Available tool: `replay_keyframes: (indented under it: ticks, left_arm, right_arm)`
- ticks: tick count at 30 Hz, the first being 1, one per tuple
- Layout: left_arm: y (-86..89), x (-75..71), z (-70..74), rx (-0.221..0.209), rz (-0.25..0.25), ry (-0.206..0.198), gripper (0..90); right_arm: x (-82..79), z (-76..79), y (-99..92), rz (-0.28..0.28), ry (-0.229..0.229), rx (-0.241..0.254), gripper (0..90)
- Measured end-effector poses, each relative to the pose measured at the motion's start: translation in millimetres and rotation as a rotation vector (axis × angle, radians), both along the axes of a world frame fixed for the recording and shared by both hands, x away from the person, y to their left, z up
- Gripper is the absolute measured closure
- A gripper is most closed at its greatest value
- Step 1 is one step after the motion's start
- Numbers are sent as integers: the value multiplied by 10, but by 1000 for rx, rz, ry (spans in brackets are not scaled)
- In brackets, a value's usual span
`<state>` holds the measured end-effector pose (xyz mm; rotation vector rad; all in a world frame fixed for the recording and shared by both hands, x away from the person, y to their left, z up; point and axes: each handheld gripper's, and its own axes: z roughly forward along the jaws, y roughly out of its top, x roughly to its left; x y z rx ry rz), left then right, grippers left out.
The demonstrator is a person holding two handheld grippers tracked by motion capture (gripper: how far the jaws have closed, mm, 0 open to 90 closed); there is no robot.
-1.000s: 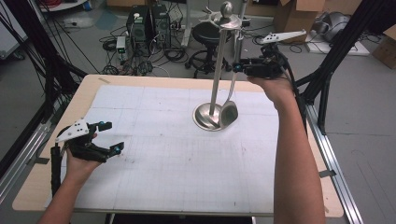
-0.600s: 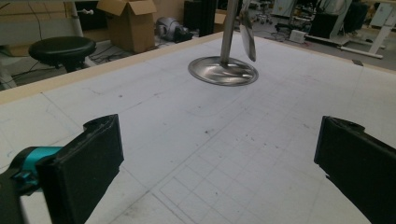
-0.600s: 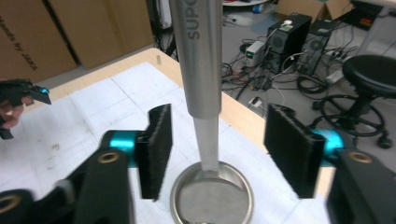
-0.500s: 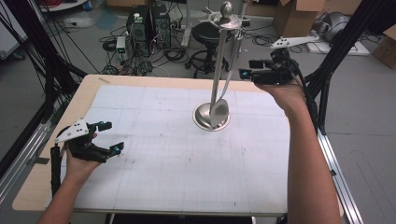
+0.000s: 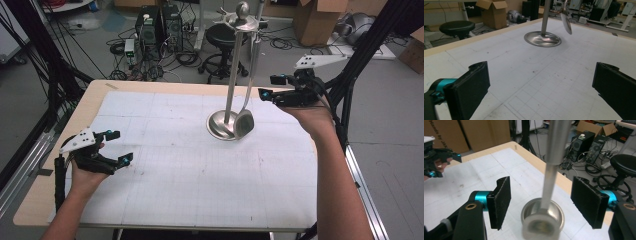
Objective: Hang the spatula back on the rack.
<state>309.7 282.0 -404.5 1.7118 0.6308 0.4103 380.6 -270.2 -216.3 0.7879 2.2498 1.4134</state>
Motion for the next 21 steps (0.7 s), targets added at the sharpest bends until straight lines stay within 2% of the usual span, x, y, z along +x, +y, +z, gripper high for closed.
replay_keyframes:
  ticks: [8,15,21]
  left_arm:
    - [-5,2,-3,-3,-1,1,17]
    - [1,0,1,-8,2,-2,17]
    - [-1,-7,6,-12,0,-3,17]
  right_arm:
    - [-121,-78,-76,1,-7,21,319]
    - [-273,-125,-87,40,-52,63,309]
    - [-416,-299,-102,64,-71,113,281]
